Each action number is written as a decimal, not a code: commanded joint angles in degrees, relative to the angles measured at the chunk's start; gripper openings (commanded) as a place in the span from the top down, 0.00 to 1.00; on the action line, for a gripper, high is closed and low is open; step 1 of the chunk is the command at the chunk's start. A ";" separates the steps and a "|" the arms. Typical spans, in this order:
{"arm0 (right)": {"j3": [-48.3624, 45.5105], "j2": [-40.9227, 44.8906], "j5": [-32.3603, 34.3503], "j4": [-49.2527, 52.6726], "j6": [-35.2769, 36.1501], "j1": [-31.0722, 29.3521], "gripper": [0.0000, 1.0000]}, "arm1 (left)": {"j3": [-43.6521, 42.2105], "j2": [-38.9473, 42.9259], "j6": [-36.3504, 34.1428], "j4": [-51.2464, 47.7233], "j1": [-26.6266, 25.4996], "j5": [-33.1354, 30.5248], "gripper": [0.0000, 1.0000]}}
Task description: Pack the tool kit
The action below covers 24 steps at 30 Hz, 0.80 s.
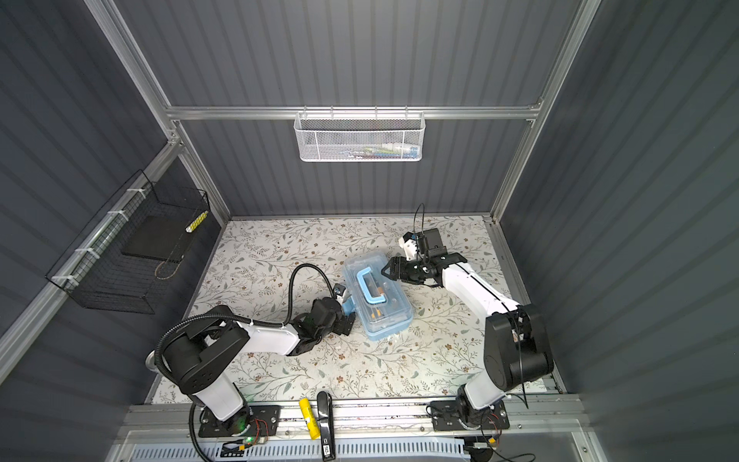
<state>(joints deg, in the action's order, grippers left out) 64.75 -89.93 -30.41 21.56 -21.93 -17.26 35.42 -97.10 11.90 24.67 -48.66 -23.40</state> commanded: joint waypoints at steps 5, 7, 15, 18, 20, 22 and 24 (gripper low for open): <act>-1.60 0.55 -1.49 1.03 -0.16 -0.32 0.35 | -1.50 2.44 3.96 -1.31 0.53 -7.98 0.00; -1.82 0.76 -1.40 0.99 -0.21 -0.32 0.35 | -1.10 3.03 5.07 -2.97 0.59 -8.41 0.00; -2.96 0.82 -1.36 -0.92 -0.30 -0.15 0.35 | -2.94 6.20 6.74 -4.31 0.59 -10.41 0.00; -2.69 1.07 -1.36 -0.12 0.05 -0.14 0.35 | -2.81 6.78 6.67 -4.18 0.52 -10.79 0.00; -2.83 1.68 -1.16 0.13 0.22 -0.10 0.35 | -2.76 7.46 7.41 -4.28 0.56 -11.05 0.00; -3.21 2.08 -1.01 -0.11 0.23 -0.15 0.35 | -2.92 8.39 8.49 -4.04 0.55 -10.73 0.00; -3.62 2.13 -1.14 -0.53 0.07 -0.15 0.35 | -3.18 9.47 9.47 -3.22 0.61 -9.09 0.00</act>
<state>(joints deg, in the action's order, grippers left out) 62.02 -89.23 -30.87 20.99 -22.04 -17.28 32.95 -89.93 19.05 20.91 -48.56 -32.58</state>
